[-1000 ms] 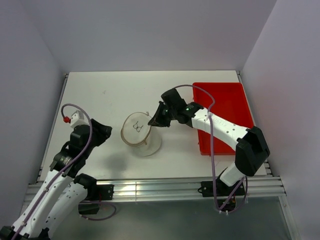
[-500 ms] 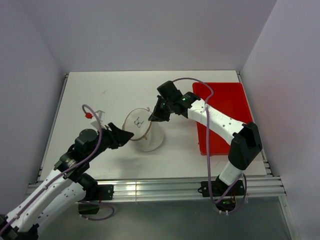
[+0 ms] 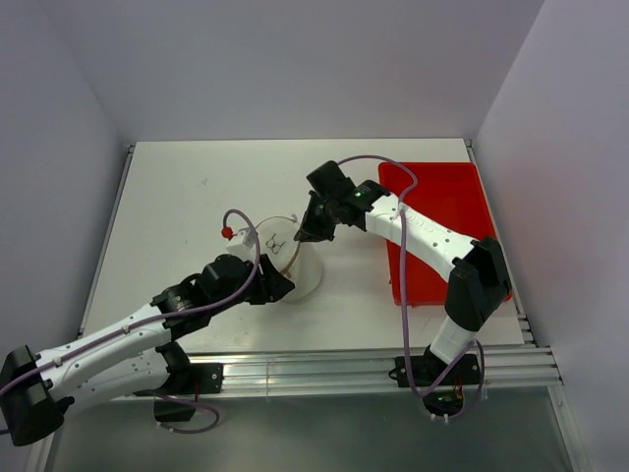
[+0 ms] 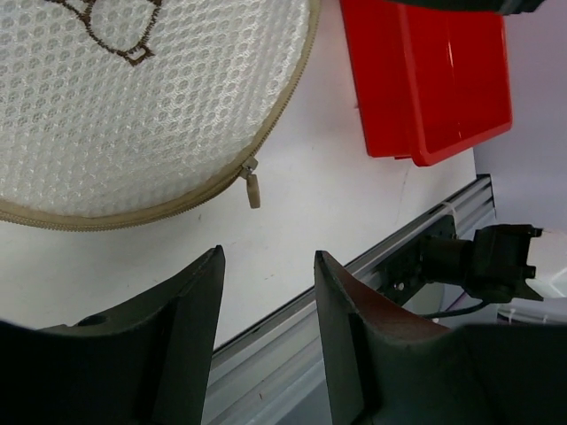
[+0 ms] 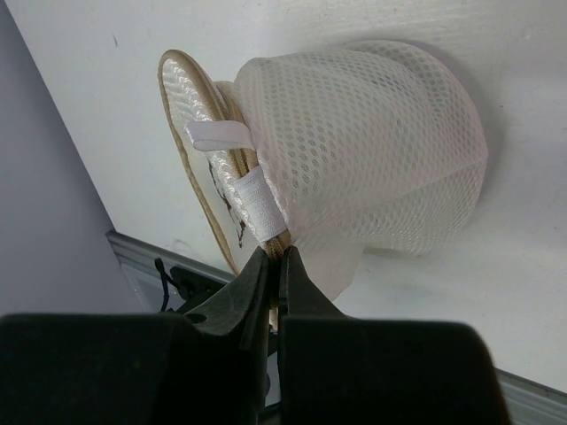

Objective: Place the bra in the laundry bag and zip it closed

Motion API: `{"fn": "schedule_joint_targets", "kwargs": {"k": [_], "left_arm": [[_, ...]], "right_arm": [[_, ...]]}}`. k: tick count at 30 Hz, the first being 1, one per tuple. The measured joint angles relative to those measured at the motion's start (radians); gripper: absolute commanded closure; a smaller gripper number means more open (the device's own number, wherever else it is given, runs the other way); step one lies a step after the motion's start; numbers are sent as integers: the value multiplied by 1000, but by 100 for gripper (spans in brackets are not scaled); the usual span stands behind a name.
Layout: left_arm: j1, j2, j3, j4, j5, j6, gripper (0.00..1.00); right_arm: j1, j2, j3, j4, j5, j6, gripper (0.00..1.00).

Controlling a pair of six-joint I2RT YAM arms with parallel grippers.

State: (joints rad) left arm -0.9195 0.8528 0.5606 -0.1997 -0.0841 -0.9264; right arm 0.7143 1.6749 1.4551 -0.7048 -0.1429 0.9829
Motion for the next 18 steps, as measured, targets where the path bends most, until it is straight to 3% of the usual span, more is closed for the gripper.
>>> {"fn": "schedule_joint_targets", "kwargs": {"k": [18], "left_arm": [[-16,145,19,93,-51,-11,49]], "right_arm": [[0,0,-3,6,3,-4,100]]}}
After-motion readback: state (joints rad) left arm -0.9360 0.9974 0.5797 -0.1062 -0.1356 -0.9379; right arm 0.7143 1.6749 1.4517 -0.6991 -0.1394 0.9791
